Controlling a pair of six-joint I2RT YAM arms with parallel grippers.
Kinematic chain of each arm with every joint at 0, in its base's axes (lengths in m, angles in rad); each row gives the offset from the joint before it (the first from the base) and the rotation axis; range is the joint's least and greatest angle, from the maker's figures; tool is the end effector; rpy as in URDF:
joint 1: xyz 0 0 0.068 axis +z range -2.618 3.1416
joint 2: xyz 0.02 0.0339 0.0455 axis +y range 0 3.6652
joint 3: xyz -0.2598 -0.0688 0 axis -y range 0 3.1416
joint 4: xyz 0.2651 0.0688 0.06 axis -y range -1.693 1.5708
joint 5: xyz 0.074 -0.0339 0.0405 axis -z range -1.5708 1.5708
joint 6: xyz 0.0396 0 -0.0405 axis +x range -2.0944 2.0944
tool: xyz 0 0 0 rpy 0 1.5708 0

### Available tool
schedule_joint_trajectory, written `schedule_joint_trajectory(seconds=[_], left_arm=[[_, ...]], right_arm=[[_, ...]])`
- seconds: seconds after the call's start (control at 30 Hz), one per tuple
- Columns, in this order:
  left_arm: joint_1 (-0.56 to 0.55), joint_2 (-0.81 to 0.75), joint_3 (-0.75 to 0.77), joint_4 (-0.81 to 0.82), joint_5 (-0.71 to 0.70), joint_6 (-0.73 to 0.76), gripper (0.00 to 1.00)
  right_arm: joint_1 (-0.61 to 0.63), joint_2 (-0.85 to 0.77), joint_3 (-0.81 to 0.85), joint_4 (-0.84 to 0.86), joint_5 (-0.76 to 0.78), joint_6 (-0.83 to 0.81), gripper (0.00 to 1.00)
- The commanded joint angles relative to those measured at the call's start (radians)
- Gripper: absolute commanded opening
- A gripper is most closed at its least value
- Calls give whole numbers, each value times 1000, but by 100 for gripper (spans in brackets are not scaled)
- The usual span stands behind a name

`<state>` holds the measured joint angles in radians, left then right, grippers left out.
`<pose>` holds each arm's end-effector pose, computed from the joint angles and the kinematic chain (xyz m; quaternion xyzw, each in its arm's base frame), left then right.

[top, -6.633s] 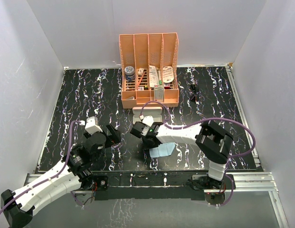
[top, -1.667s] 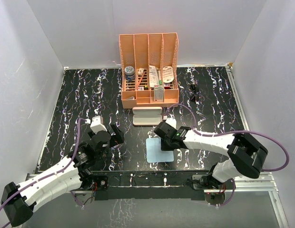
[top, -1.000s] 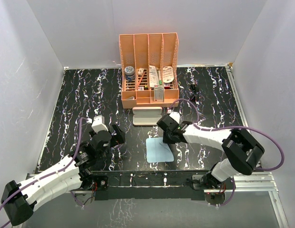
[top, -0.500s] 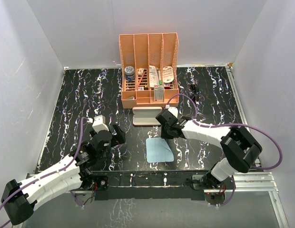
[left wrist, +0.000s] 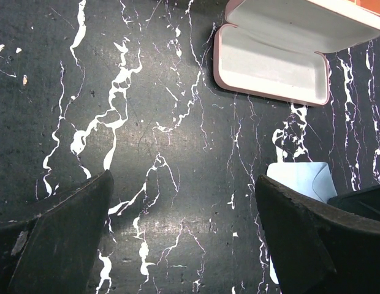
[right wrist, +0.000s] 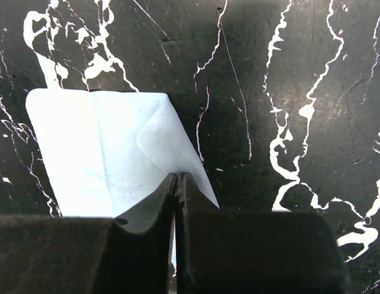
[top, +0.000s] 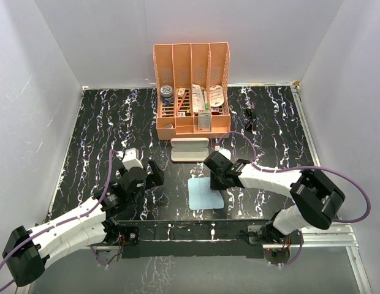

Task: Organize the sunglasses
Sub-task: Adjust the glasses cleaning cloth at the center of the board.

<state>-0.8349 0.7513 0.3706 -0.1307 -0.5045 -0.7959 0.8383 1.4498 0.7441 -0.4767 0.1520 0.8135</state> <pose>0.1440 -0.1304 0.1949 -0.1098 0.8380 -0.2085 0.4922 0.1865 0.1984 0.1404 0.0025 0.9785 0.0910 0.1852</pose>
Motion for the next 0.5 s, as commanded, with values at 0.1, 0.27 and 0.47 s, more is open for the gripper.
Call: schedule_joint_trajectory(seconds=[0.1, 0.27, 0.47], left_arm=[[-1, -7, 25, 16, 9, 9, 99], [-1, -1, 24, 19, 9, 7, 99], [-1, 5, 22, 25, 11, 9, 99]], right_arm=[[5, -23, -13, 49, 3, 18, 0], [9, -25, -8, 63, -19, 18, 0], [39, -35, 22, 45, -15, 26, 0]])
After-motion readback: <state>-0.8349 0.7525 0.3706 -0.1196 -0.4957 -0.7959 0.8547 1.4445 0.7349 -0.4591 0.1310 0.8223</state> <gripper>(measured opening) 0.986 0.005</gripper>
